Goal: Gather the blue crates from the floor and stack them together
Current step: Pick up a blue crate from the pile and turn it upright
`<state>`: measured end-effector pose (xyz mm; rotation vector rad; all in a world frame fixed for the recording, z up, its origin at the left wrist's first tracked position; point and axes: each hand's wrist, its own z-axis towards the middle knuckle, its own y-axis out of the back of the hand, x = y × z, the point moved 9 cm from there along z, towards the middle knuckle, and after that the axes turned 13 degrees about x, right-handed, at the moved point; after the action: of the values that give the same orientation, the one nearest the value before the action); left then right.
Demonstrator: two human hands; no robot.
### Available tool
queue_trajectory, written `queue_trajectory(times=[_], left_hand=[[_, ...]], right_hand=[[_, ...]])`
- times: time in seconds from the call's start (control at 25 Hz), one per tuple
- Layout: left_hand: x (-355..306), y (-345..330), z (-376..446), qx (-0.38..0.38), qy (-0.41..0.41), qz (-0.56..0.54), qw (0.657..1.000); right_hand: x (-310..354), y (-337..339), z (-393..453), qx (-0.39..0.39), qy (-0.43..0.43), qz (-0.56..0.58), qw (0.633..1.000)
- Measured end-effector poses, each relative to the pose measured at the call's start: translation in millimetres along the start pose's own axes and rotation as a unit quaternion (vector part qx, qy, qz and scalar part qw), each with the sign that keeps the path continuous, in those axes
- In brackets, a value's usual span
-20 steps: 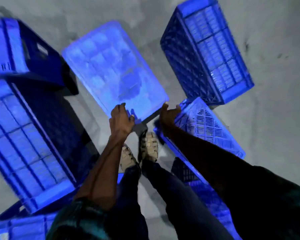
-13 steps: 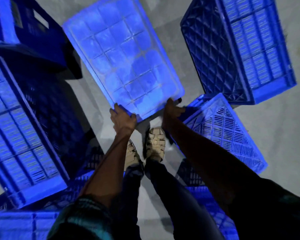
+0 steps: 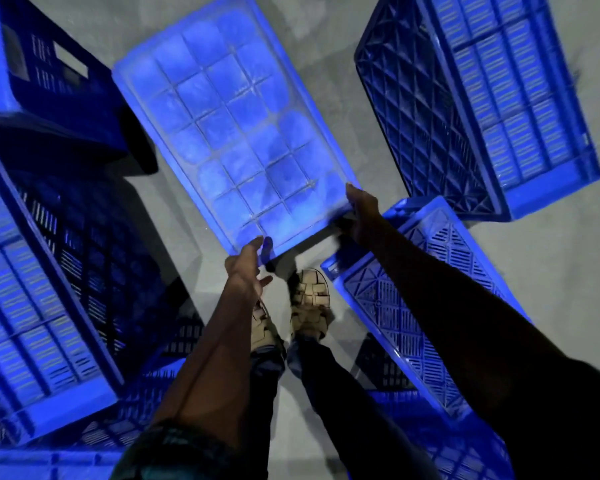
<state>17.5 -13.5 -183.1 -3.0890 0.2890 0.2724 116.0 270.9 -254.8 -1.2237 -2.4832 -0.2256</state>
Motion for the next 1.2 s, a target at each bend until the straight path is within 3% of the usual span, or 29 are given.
queue_trajectory(times=[0.12, 0.32, 0.48, 0.64, 0.8, 0.92, 1.04, 1.2], left_hand=[[-16, 11, -19, 0.002, -0.014, -0.04, 0.999], [-51, 29, -100, -0.164, -0.175, 0.032, 0.97], [-70, 36, -171, -0.239, -0.233, 0.047, 0.941], [-103, 38, -208, -0.23, -0.269, 0.06, 0.933], [-154, 40, -216, -0.239, -0.34, 0.105, 0.903], [-184, 38, -212, -0.192, -0.422, 0.09, 0.882], [-208, 28, -213, -0.138, -0.466, 0.086, 0.87], [-237, -3, -227, -0.131, -0.501, 0.179, 0.837]], right_hand=[[49, -22, -60, 0.02, 0.065, 0.001, 0.998], [86, -33, -143, -0.008, 0.127, 0.016, 0.992], [110, -38, -216, -0.018, 0.126, 0.04, 0.991], [134, -47, -251, -0.007, 0.107, 0.126, 0.986], [168, -65, -245, -0.015, 0.135, 0.133, 0.982], [199, -91, -242, -0.009, 0.185, 0.136, 0.973], [233, -119, -253, 0.032, 0.29, 0.15, 0.945], [258, -159, -277, 0.087, 0.414, -0.034, 0.905]])
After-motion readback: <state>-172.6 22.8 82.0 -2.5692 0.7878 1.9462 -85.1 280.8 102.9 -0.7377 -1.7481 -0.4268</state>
